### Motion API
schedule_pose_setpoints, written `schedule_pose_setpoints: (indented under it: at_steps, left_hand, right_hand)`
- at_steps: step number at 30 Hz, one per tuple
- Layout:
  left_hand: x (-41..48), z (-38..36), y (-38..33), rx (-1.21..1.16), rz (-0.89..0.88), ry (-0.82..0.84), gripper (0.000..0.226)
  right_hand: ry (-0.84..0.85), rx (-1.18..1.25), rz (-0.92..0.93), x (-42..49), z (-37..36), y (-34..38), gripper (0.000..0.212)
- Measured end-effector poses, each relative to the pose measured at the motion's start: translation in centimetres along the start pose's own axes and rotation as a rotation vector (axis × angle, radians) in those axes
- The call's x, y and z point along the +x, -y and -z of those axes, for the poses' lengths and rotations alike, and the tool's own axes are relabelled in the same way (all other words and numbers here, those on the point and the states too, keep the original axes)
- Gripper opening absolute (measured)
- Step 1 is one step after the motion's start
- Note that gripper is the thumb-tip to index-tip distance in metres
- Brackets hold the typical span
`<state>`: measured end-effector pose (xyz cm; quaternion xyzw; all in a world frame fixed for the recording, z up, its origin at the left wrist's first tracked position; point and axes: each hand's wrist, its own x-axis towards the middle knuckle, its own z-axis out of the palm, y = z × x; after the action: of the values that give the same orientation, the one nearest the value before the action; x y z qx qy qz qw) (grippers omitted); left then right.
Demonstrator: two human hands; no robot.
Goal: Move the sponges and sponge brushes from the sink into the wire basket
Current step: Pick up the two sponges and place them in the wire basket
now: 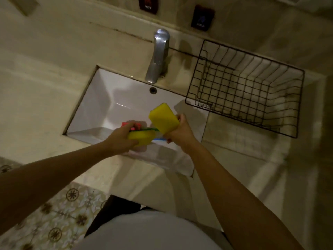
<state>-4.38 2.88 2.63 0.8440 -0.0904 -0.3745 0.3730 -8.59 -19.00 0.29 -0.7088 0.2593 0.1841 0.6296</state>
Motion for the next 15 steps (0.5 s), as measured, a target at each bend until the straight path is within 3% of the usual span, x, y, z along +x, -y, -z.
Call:
schedule_pose_setpoints:
  at_steps: [2, 4, 8, 10, 15]
  left_hand:
    - [-0.5, -0.2, -1.2, 0.030, -0.046, 0.005, 0.058]
    - [-0.5, -0.5, -2.4, 0.051, -0.076, 0.000, 0.049]
    - [0.0, -1.6, -4.9, 0.003, -0.074, -0.026, 0.031]
    - [0.6, -2.1, -6.1, 0.012, -0.116, -0.011, 0.035]
    - [2.2, -1.6, -9.1, -0.129, -0.250, 0.078, 0.018]
  right_hand:
    - [-0.040, 0.084, 0.049, -1.6, 1.1, 0.5, 0.063]
    - [-0.047, 0.198, 0.080, -3.1, 2.0, 1.0, 0.066]
    - [-0.027, 0.411, 0.047, -5.3, 2.8, 2.6, 0.037]
    - [-0.044, 0.535, -0.021, -5.9, 3.5, 3.5, 0.038]
    - [0.052, 0.469, -0.001, -7.5, 7.6, 4.0, 0.024]
